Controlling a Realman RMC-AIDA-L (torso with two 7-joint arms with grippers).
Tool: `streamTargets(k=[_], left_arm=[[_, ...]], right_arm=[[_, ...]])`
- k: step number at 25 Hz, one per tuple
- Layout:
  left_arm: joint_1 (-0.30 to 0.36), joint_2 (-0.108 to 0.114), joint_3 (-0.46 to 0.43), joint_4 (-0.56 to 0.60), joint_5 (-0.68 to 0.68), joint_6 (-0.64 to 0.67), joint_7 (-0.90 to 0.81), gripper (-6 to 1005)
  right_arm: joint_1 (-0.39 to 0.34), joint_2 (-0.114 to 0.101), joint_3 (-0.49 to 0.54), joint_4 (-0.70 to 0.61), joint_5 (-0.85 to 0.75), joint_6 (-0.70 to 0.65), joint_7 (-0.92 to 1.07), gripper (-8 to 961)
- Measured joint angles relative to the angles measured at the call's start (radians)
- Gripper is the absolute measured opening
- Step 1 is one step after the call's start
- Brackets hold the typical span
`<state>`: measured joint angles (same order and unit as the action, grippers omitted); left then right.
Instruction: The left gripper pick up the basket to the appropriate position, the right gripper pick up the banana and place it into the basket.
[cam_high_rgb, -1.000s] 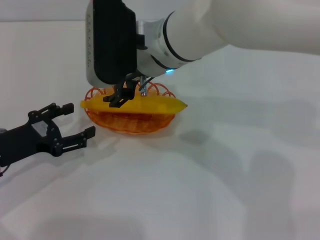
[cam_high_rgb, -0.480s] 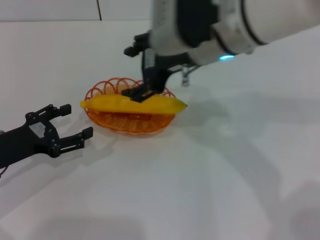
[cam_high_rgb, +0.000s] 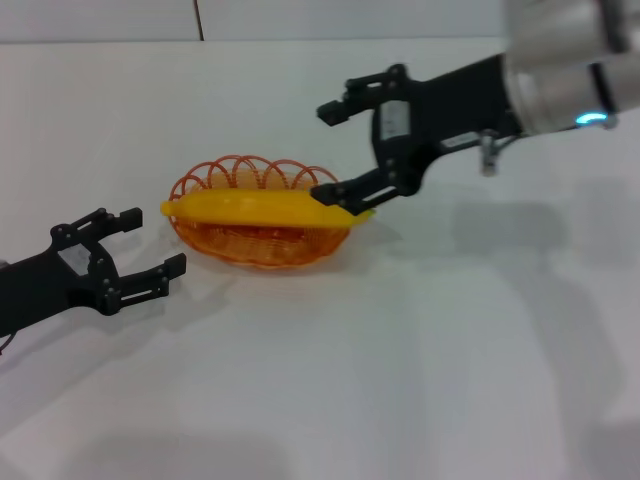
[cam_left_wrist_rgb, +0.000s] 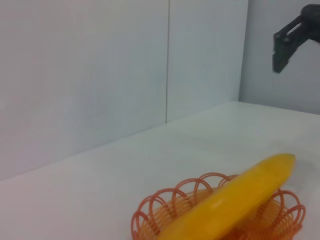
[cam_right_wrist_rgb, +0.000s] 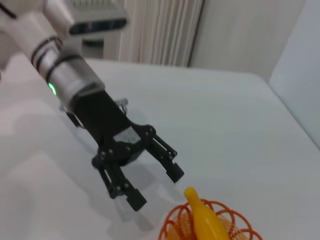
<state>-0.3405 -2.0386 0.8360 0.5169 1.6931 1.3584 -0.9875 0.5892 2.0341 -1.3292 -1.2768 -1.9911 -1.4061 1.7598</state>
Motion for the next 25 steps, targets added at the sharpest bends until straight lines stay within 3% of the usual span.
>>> streamTargets(k=[12, 25], left_arm=[[0.001, -0.002, 0.0, 0.0, -0.013, 0.004, 0.006, 892], [-0.002, -0.003, 0.004, 0.0, -0.032, 0.012, 0.023, 891]], right_arm=[[-0.012, -0.01, 0.268, 0.281, 0.063, -0.109, -0.229, 880], [-0.024, -0.032, 0.3, 0.437, 0.021, -0.05, -0.276, 880]])
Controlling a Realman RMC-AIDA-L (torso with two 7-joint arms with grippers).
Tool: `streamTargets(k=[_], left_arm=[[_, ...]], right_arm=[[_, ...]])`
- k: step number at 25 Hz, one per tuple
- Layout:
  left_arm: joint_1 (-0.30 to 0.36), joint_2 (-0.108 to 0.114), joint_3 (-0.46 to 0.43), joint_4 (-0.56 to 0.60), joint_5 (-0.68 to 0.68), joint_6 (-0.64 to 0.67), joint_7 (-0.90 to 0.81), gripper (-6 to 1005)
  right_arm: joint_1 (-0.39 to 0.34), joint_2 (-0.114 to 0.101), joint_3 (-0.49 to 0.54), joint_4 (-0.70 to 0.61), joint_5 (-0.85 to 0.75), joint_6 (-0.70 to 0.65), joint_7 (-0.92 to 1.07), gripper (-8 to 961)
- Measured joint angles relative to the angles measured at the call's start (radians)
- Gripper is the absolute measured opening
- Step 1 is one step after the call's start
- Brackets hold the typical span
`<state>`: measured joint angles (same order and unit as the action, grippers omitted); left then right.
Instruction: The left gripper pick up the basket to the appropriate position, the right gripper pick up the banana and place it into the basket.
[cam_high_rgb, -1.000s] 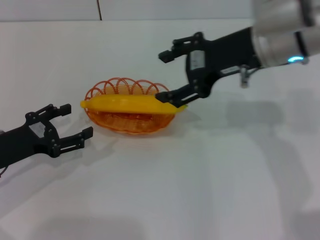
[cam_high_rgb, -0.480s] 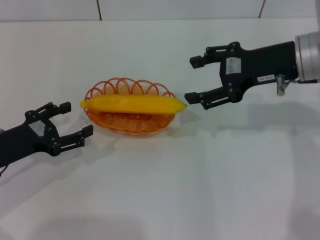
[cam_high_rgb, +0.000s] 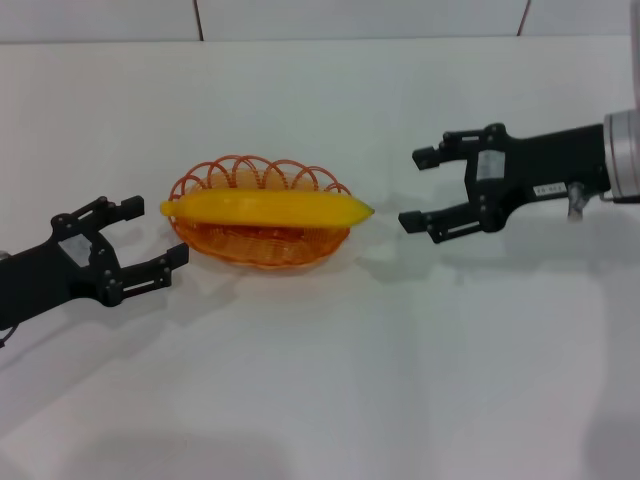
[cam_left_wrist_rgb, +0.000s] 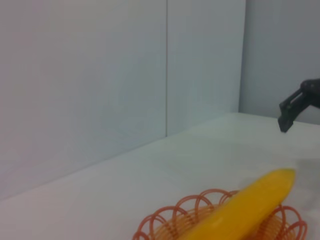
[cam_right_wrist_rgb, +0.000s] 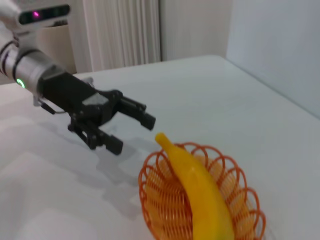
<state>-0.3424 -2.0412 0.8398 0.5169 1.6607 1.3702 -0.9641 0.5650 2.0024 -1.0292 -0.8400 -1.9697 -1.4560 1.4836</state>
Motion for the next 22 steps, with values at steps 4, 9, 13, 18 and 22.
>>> streamTargets(k=[4, 9, 13, 18, 22], left_arm=[[0.002, 0.0, -0.003, 0.0, -0.004, 0.017, 0.008, 891], [0.002, -0.001, -0.004, 0.0, -0.004, 0.018, 0.008, 892], [0.002, -0.001, -0.003, 0.0, -0.004, 0.018, 0.008, 892], [0.002, -0.001, -0.004, 0.0, -0.004, 0.018, 0.009, 892], [0.002, 0.0, -0.002, 0.0, 0.0, 0.012, 0.009, 892]], right_arm=[[-0.009, 0.002, 0.011, 0.035, 0.0, 0.002, -0.032, 879], [-0.02, 0.006, 0.026, 0.045, 0.004, 0.002, -0.059, 880], [-0.02, 0.007, 0.027, 0.051, 0.002, 0.002, -0.062, 879], [-0.02, 0.006, 0.031, 0.081, 0.001, 0.002, -0.085, 879], [-0.021, 0.006, 0.037, 0.083, 0.001, 0.002, -0.09, 879]])
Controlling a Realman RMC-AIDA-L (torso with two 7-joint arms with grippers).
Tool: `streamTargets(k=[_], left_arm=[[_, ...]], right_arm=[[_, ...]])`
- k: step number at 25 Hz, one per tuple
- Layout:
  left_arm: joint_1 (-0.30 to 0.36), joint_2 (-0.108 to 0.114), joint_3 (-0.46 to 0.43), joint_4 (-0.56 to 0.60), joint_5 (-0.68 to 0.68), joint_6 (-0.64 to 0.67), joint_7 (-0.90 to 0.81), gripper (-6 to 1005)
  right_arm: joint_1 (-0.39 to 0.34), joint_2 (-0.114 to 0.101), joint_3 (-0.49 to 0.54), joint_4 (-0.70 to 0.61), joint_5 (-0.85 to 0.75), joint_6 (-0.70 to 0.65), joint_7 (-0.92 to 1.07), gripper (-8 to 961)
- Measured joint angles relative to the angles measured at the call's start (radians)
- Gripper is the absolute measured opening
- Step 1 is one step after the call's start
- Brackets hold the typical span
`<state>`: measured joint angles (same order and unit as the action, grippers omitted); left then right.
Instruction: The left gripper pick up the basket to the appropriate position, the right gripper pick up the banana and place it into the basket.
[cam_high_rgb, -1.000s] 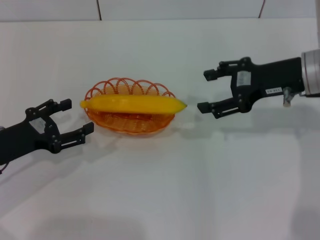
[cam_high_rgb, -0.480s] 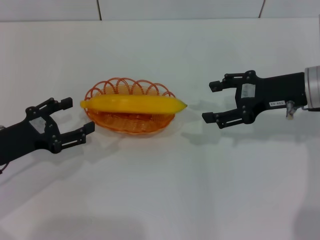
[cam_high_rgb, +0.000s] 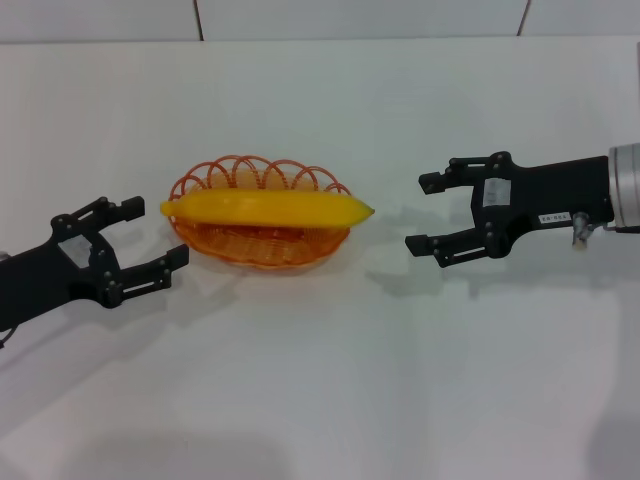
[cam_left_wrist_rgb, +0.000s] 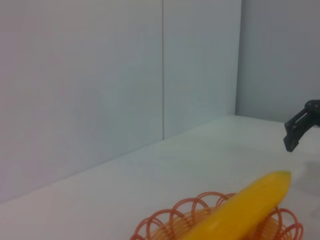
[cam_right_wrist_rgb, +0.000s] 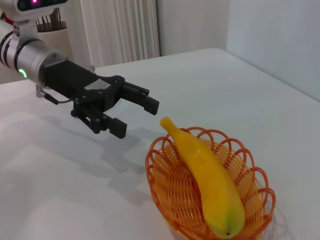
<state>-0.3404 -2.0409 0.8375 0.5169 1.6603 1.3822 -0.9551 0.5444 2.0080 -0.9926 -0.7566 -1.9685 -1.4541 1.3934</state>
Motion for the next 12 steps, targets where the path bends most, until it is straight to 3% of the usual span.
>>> streamTargets(k=[12], left_arm=[[0.007, 0.004, -0.001, 0.0, 0.029, -0.058, -0.015, 892]], right_arm=[[0.001, 0.0, 0.0, 0.0, 0.0, 0.0, 0.0, 880]])
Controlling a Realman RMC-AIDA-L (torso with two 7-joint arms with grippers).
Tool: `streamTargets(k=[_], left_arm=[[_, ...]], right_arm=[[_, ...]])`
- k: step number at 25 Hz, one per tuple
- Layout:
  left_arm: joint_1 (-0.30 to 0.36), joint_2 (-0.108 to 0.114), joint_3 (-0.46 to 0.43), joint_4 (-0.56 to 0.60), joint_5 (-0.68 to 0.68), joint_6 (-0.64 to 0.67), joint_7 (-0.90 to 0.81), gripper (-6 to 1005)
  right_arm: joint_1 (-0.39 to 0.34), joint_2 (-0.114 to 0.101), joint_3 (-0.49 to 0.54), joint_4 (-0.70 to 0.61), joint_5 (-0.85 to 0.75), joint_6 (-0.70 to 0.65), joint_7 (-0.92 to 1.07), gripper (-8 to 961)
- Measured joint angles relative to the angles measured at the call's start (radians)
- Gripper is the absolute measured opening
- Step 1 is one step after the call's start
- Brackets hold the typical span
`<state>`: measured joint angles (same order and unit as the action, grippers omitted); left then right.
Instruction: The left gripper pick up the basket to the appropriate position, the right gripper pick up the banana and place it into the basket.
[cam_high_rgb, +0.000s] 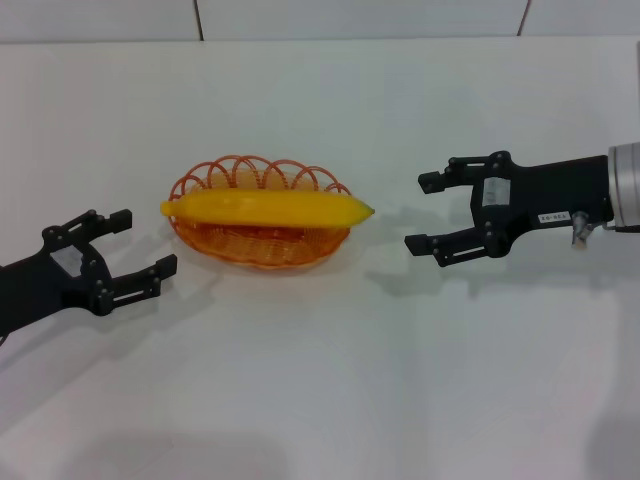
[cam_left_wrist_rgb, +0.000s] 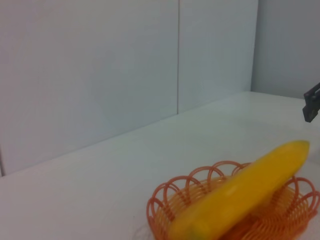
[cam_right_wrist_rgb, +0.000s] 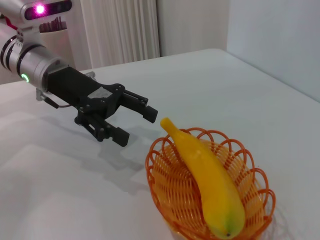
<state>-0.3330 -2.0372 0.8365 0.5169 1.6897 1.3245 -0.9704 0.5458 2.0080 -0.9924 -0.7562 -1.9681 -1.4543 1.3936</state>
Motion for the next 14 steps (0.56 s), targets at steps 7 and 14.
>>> streamTargets(k=[7, 14], left_arm=[[0.0, -0.001, 0.007, 0.0, 0.001, -0.013, -0.008, 892], [0.0, -0.001, 0.007, 0.0, 0.001, -0.015, -0.008, 892]], right_arm=[[-0.001, 0.0, 0.0, 0.0, 0.002, 0.0, 0.004, 880], [-0.001, 0.0, 0.0, 0.0, 0.003, 0.0, 0.004, 880]])
